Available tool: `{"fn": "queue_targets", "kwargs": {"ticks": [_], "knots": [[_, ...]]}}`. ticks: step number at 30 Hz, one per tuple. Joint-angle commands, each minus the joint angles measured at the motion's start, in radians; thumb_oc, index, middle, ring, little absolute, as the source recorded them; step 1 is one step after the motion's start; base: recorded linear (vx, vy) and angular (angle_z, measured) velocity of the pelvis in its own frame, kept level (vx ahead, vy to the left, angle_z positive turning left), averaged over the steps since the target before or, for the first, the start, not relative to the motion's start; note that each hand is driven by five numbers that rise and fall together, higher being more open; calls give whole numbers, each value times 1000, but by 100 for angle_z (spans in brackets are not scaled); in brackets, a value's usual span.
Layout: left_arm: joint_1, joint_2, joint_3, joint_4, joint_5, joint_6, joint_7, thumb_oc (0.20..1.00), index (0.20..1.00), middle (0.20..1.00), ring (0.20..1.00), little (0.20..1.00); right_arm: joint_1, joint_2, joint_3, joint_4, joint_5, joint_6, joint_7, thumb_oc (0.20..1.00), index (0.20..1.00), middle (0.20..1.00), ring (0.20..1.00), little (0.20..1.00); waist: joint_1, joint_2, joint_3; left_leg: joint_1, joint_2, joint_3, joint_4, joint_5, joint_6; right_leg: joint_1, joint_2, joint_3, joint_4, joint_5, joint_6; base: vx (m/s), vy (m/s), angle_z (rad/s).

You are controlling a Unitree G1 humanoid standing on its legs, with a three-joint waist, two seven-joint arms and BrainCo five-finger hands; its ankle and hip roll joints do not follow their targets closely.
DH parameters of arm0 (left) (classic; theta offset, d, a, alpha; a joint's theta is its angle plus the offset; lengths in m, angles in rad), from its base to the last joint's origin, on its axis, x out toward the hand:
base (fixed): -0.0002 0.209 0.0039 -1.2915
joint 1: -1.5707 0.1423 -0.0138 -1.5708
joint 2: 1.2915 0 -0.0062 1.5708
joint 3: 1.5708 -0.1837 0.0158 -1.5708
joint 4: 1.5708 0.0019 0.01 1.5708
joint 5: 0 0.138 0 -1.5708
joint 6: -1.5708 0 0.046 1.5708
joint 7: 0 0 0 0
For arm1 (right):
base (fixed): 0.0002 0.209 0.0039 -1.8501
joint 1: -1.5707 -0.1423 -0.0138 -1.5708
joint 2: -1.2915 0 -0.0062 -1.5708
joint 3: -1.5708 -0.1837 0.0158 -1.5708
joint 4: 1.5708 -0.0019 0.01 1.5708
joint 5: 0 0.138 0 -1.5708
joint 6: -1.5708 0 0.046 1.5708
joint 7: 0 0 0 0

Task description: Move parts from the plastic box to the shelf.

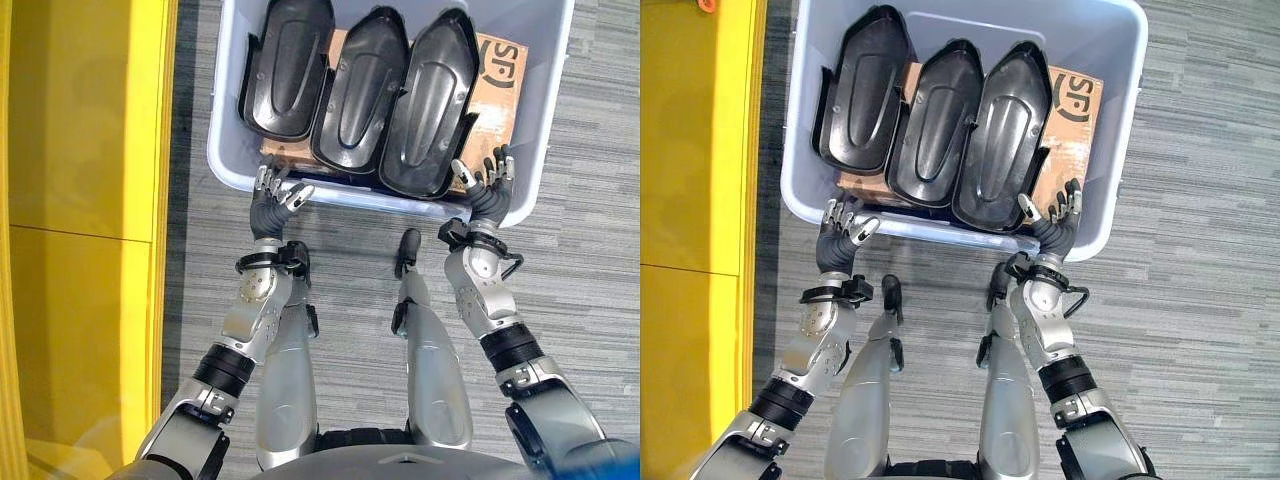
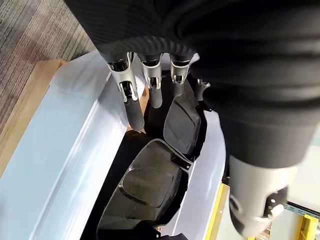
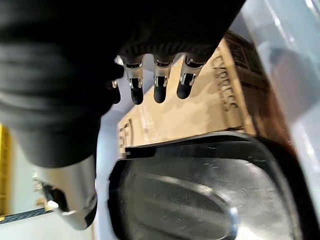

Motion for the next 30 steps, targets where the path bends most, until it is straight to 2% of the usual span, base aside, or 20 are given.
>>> {"fn": "queue_targets", "kwargs": {"ticks": [1,13,28,30], "knots": [[59,29,3,-99,3,-16,15,1000,1000,1000,1000,1000,-16,-13,-51,-56,23,-59,-13,1000,1000,1000,1000,1000,13,28,-15,17,-21,-14,16,-39,19,43,-93,60,199,-139,96,7,16,10],[53,31,6,-108,5,-23,27,1000,1000,1000,1000,1000,-104,-21,-77,82,-7,-30,-69,1000,1000,1000,1000,1000,27,31,-7,-2,-29,-24,27,-45,26,40,-97,54,200,-140,97,3,8,2],[68,38,15,-114,-1,-29,27,1000,1000,1000,1000,1000,-169,-44,-79,269,-19,13,-96,1000,1000,1000,1000,1000,52,11,2,-38,-40,-45,39,-51,32,47,-100,34,190,-137,101,7,6,4],[63,38,14,-115,-4,-31,31,1000,1000,1000,1000,1000,-205,-53,-63,315,-46,36,-103,1000,1000,1000,1000,1000,59,9,2,-42,-42,-46,43,-53,33,47,-101,34,191,-138,100,17,0,-1]]}}
